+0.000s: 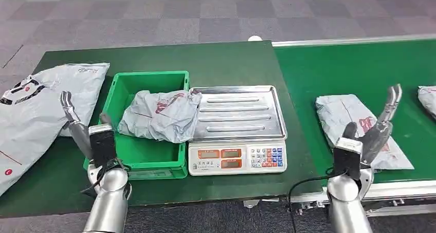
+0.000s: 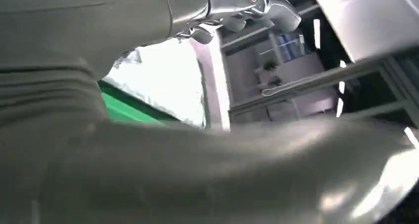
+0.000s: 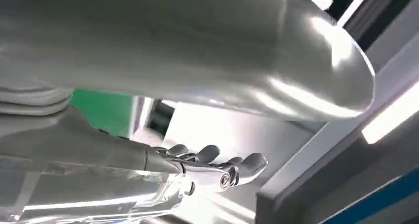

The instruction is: Moved the parcel from conveyor to table for the left to box.

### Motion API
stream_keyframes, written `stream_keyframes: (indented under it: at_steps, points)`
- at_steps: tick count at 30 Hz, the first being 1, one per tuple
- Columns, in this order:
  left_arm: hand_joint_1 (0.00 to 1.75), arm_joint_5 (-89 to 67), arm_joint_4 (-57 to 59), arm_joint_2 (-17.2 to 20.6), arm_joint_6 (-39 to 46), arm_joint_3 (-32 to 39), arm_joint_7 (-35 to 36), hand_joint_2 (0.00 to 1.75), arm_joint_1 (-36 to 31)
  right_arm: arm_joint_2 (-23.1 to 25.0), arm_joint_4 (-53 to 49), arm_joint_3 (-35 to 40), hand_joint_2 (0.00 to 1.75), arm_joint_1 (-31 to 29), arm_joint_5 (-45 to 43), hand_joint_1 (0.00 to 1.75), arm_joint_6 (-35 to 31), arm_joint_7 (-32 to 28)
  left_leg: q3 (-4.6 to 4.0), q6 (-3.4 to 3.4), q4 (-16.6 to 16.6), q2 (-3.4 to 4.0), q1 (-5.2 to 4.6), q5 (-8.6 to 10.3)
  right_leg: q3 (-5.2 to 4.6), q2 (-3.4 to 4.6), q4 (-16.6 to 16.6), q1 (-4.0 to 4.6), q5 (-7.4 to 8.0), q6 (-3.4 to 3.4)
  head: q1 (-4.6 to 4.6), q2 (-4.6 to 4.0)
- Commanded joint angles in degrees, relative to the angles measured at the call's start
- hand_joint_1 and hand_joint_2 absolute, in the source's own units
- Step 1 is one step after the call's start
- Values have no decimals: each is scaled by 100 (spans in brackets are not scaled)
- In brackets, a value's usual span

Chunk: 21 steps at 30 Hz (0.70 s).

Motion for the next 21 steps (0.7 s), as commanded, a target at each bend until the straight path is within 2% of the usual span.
stream_keyframes:
  at_steps: [1,8,9,10,11,14,15,17,18,19,21]
  points:
    - [0,1259,-237,366,-1158,-1072,-13,0,9,7,2619,-1922,0,-1347,1278,0,-5,-195,12,0,-7,5,3,0,14,9,-13,4,5,-2,0,0]
    - [0,1259,-237,366,-1158,-1072,-13,0,9,7,2619,-1922,0,-1347,1278,0,-5,-195,20,3,-13,5,5,1,24,7,-20,5,7,-2,2,0]
    - [0,1274,-226,446,-1404,-1210,-15,0,8,-41,2914,-1941,0,-1497,1706,0,-5,275,17,2,-8,11,1,0,16,13,-11,0,6,-1,2,0]
    - [0,1322,-259,447,-1617,-1338,-56,0,27,-158,3318,-2040,0,-1758,1885,0,-5,420,13,2,-5,7,2,0,14,9,-9,2,6,0,0,0]
    - [0,1302,-287,426,-1679,-1467,-67,175,66,-367,3960,-2151,0,-2096,2081,0,-5,503,20,1,-11,10,1,1,18,14,-14,1,7,-2,0,-2]
    - [0,1303,-268,480,-1871,-1845,-88,175,189,-1012,5726,-2108,0,-3039,2738,0,-5,1003,13,5,-3,16,0,1,11,18,-10,0,11,4,0,-2]
    - [0,1361,-272,523,-1879,-1922,-144,175,207,-1292,6472,-1817,0,-3428,3080,0,144,1588,14,7,-5,15,-3,3,13,19,-14,-3,14,5,0,0]
    - [0,1487,-295,582,-1919,-1979,-232,175,246,-1568,7090,-1420,0,-3900,3566,0,1052,2476,13,8,-1,32,-5,1,7,36,-10,-5,17,7,0,0]
    - [0,1527,-300,599,-1935,-1982,-249,175,249,-1600,7213,-1339,0,-3978,3654,0,1351,2679,5,9,1,27,-12,2,1,29,-2,-13,16,11,0,-2]
    - [0,1578,-285,627,-1971,-2002,-266,175,244,-1622,7329,-1149,0,-4058,3854,0,2064,3083,11,9,-4,30,-11,3,7,34,-11,-12,21,12,0,0]
    - [0,1619,-243,642,-1999,-2014,-306,175,227,-1573,7401,-899,0,-4097,4100,0,2748,3444,10,9,-4,25,-10,6,10,30,-12,-11,23,13,0,-2]
